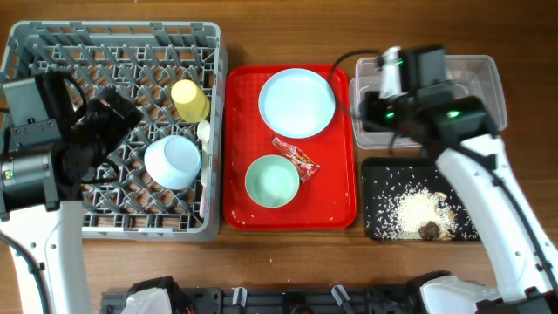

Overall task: Sort waste into correct bins and load items into the dishwasher rack
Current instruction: 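Carry the tissue into the clear plastic box and release it, then grasp the red snack wrapper with the right gripper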

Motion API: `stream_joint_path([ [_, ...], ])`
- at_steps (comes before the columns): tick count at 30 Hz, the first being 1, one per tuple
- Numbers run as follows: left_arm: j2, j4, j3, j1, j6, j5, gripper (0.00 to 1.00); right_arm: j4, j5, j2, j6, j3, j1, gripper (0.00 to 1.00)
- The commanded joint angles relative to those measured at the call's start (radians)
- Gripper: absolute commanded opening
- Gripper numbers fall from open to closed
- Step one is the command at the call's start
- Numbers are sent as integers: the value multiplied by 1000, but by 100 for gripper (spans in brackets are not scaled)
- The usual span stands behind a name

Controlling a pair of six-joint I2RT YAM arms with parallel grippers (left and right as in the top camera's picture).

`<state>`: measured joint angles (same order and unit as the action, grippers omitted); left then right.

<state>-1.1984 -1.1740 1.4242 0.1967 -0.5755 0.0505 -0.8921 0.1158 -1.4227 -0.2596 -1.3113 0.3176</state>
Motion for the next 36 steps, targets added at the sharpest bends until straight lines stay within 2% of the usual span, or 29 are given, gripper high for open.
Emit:
stream_joint_path([
  [1,3,2,4,5,-9,1,100,-14,23,-15,-92,31,143,20],
  [6,3,2,4,5,-9,1,100,79,-101,-114,-193,204,369,21],
  [14,3,2,4,5,-9,1,100,224,-149,-294,-197,230,390,22],
  [16,3,2,4,5,-9,1,100,247,-154,-296,-196,230,390,8],
  [17,3,2,4,5,-9,1,100,250,-160,-296,-197,230,390,4],
  [20,3,2,4,5,-9,1,100,255,-166,-306,-216,242,390,4],
  [22,3,2,4,5,-9,1,100,266,-134,-306,-215,243,390,4],
  [27,3,2,4,5,-9,1,100,354,127,-306,-211,243,390,4],
  [29,3,2,4,5,-9,1,100,359,149,-304,-177,241,390,8],
  [32,3,2,4,5,-9,1,100,357,130,-253,-113,202,373,25],
  [33,3,2,4,5,-9,1,100,357,87,-227,-106,192,364,29],
  [36,3,2,4,5,-9,1,100,346,-94,-173,-106,190,346,49],
])
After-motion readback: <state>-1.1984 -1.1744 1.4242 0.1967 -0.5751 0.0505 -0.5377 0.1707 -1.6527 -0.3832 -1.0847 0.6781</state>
